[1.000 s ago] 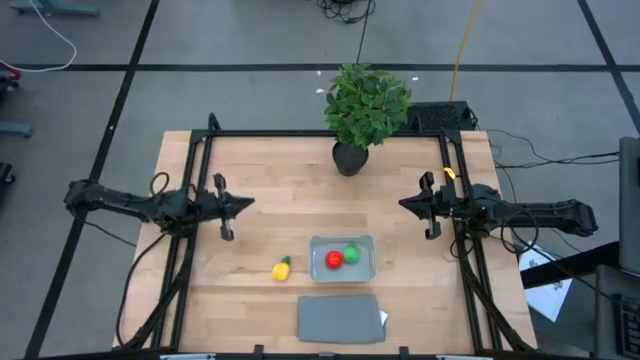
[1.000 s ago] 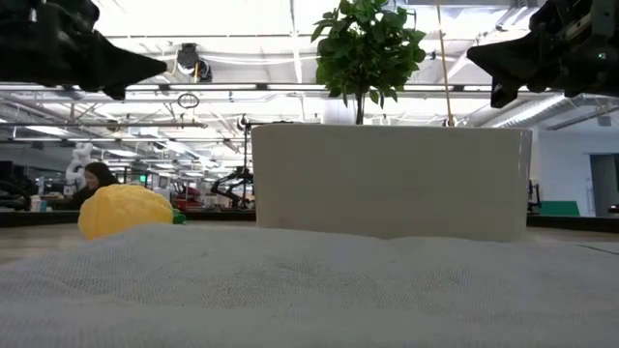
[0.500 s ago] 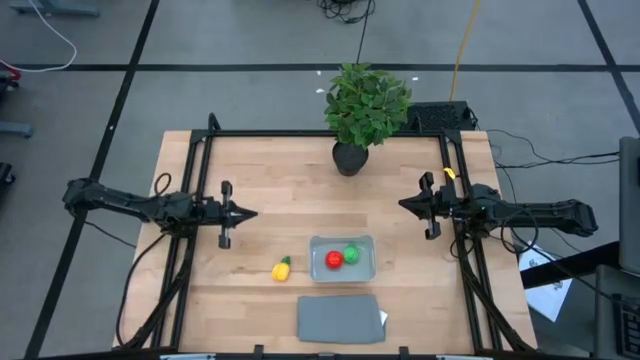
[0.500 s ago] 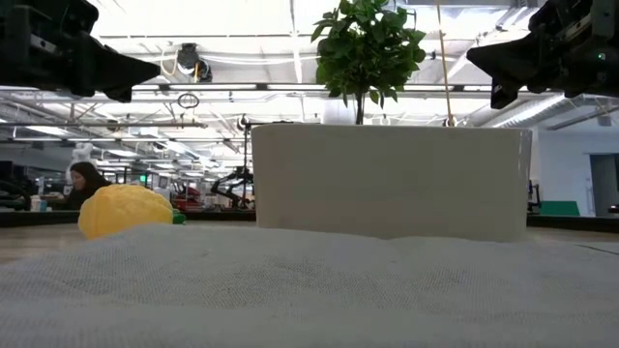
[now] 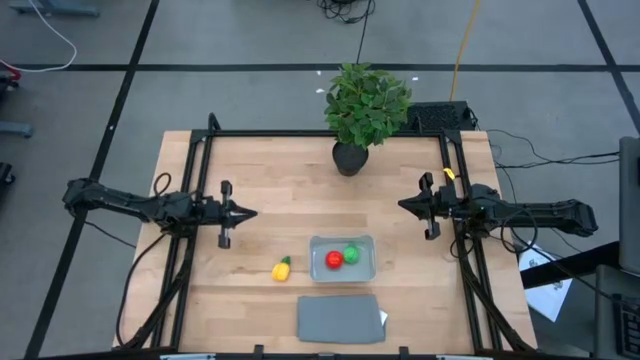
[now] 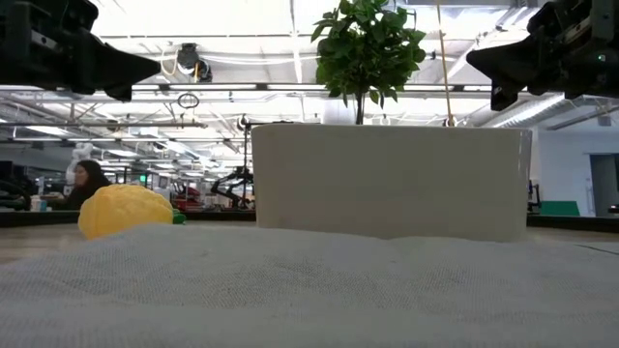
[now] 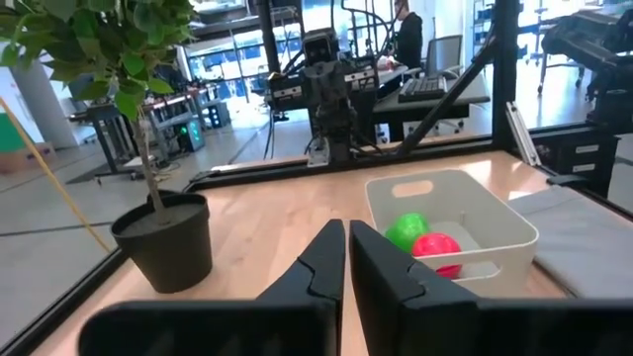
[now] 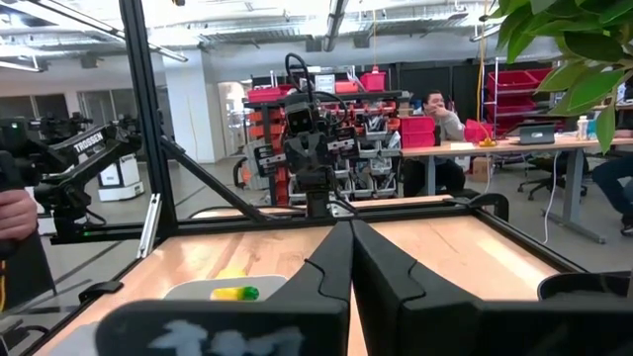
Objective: Pick and placing Produce into tupperware
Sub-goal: Put the pineapple into the gray bin
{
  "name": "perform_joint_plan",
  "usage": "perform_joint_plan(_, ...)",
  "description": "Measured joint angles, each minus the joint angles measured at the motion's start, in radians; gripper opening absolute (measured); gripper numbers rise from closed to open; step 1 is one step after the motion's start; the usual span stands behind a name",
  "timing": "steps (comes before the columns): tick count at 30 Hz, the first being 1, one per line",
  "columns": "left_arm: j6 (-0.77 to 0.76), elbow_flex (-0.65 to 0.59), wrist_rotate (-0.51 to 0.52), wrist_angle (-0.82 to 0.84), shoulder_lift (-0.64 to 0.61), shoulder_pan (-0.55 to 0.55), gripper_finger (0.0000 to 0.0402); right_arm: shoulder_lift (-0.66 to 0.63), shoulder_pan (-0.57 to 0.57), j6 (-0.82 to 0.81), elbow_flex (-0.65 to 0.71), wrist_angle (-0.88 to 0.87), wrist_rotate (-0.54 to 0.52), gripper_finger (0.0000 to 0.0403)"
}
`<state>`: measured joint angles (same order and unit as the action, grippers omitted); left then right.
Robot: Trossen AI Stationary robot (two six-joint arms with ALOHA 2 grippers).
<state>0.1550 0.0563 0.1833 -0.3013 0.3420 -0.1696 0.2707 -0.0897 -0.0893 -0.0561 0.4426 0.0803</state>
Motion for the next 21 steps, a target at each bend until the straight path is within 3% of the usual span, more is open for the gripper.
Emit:
perform_joint_plan(6, -0.116, 0.0, 0.0, -0.012, 0.0, 0.0, 0.0026, 0.0, 0.0, 0.0, 0.0, 0.0, 0.0, 0.0)
perform_joint_plan(21, -0.165, 0.0, -0.031, -0.07, 0.085, 0.0, 0.0026, 0.0, 0.0, 0.004, 0.0, 0.0, 0.0, 0.0)
